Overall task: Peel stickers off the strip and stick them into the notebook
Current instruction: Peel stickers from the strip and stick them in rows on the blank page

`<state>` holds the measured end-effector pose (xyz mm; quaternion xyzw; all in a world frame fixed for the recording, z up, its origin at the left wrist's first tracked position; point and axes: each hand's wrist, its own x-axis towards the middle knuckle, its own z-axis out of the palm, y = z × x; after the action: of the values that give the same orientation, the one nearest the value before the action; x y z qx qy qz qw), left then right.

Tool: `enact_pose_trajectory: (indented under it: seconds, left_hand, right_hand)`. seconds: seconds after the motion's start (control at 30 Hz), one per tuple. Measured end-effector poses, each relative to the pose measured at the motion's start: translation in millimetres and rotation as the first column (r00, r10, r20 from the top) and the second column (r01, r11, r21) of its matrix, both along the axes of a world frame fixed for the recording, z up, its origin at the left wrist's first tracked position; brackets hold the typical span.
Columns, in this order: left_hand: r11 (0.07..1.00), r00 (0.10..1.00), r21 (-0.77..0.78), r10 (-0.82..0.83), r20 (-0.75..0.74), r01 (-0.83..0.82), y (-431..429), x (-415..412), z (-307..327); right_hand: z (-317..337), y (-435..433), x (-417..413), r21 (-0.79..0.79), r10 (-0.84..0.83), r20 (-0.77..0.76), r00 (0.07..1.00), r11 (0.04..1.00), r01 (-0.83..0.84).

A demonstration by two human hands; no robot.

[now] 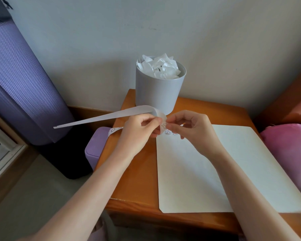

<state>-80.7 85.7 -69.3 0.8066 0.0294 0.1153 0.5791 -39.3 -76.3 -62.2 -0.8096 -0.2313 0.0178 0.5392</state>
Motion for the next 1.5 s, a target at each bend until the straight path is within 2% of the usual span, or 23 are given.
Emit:
enact_pose_trajectory:
  seconds: [0.73,1.0,1.23,1.3,1.4,1.5]
  left_hand:
    - [0.999,1.0,-0.037,0.0,-0.01,0.0,-1,-1,0]
    - [0.998,0.999,-0.046,-0.036,-0.002,0.036,-3,-2,4]
    - [0.997,0.999,-0.064,0.034,-0.014,-0.035,-3,-2,2]
    - [0.996,0.999,-0.079,0.034,-0.025,-0.036,-3,-2,3]
    - [0.997,0.998,-0.057,0.052,-0.032,-0.054,-3,-3,4]
    - [0.997,0.996,-0.017,0.078,-0.034,-0.079,-4,-4,4]
  right_hand:
    - [-1,3,-2,-0.1,-0.02,0.12,0.993,0.994,0.032]
    - [0,2,0,-0.107,-0.045,0.067,0.997,0.993,0.052]
    - [5,0,-2,-0.136,0.009,0.106,0.994,0.991,0.006]
    - [8,-1,-3,-0.12,0.011,0.095,0.995,0.993,0.0]
    - [14,-6,-2,-0.001,-0.02,0.008,1.0,1.0,0.02]
    - [17,-19,5,0.01,-0.124,-0.104,0.987,0.992,0.125]
